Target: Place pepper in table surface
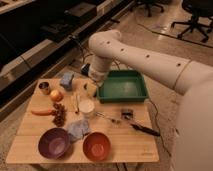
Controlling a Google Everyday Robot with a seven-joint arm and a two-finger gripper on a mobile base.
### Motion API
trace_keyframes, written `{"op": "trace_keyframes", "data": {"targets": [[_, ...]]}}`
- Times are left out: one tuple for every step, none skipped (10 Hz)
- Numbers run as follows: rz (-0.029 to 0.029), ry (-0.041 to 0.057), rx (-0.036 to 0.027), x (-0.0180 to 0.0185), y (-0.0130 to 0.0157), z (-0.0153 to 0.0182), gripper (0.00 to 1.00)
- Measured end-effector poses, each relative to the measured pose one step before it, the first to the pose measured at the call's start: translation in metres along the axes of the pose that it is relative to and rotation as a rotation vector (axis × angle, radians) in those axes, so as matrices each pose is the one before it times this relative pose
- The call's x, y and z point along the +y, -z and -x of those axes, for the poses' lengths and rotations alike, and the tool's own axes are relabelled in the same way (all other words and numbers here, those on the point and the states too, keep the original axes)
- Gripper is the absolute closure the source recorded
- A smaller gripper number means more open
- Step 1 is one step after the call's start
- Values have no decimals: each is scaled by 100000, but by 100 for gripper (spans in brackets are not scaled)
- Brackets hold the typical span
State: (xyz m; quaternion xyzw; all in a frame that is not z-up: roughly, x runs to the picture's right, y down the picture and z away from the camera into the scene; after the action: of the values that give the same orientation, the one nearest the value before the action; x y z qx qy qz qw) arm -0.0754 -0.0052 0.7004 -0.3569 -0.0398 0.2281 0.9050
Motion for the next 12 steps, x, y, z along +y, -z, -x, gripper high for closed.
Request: {"op": "trace_keyframes", "data": {"targets": [[-910,6964,-682,502,-895,2558,35],[-1124,6278,-627,218,-993,2042,35],[-1071,6814,-1056,190,-1471,1468,35],[-1375,6136,-1824,118,-1238,753,35],[-1594,7445,-2938,138,-1332,518,35],[-1018,4508,-2008,123,-745,232,35],[-250,1512,-517,86,-252,176,35],[78,336,-152,63,-24,229,35],[1,-65,15,-9,1,-37,35],[-34,-95,-23,-15,32,-43,35],[325,536,-536,57,3,-5,35],[-504,247,-142,-25,73,-52,35]]}}
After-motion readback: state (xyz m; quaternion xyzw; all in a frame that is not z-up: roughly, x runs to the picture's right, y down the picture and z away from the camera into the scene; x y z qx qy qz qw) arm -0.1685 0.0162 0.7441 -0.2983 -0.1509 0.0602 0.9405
